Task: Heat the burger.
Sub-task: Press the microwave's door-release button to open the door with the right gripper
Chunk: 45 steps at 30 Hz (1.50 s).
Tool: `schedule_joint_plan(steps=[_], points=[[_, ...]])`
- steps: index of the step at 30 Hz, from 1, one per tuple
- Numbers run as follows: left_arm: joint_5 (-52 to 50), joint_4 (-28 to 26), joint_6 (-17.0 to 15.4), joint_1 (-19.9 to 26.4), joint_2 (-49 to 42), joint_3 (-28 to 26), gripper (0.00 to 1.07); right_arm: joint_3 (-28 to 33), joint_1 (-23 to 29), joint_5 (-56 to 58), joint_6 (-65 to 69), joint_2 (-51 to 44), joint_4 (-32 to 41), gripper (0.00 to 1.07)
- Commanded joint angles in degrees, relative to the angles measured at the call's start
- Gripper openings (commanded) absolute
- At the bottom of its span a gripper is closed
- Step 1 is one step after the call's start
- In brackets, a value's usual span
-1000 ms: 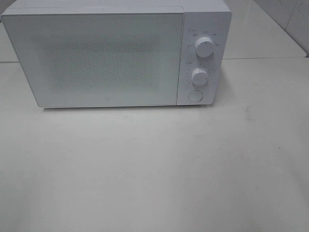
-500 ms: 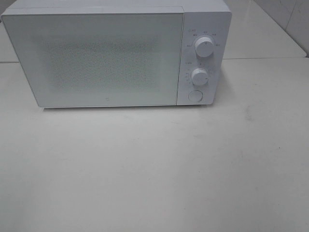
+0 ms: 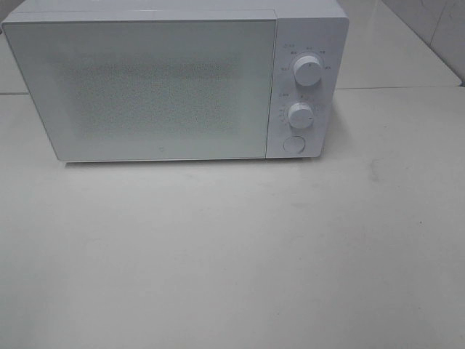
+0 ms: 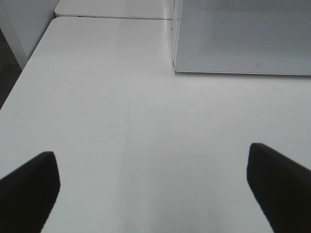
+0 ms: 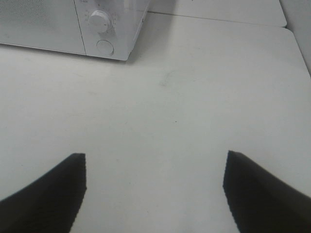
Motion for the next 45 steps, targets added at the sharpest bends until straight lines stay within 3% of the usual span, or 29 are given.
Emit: schedule_joint_plan(steps=[1,19,45], points=[[-0.34,-0.34,-0.23,0.06,-1.09,0.23,0.98,0.29,-0.06,-1.43,0.4,-1.55,-0.17,0.76],[-0.34,-0.34,-0.23,0.06,-1.09,0.23,0.98,-1.15,-0.06,-4.53,0.4,0.63,0.23,0.76],[-0.34,-0.34,-0.23,0.06,-1.09,0.23,0.98,-1.03,-0.06,-43.83,0.46,35.29,0.34,0.75]])
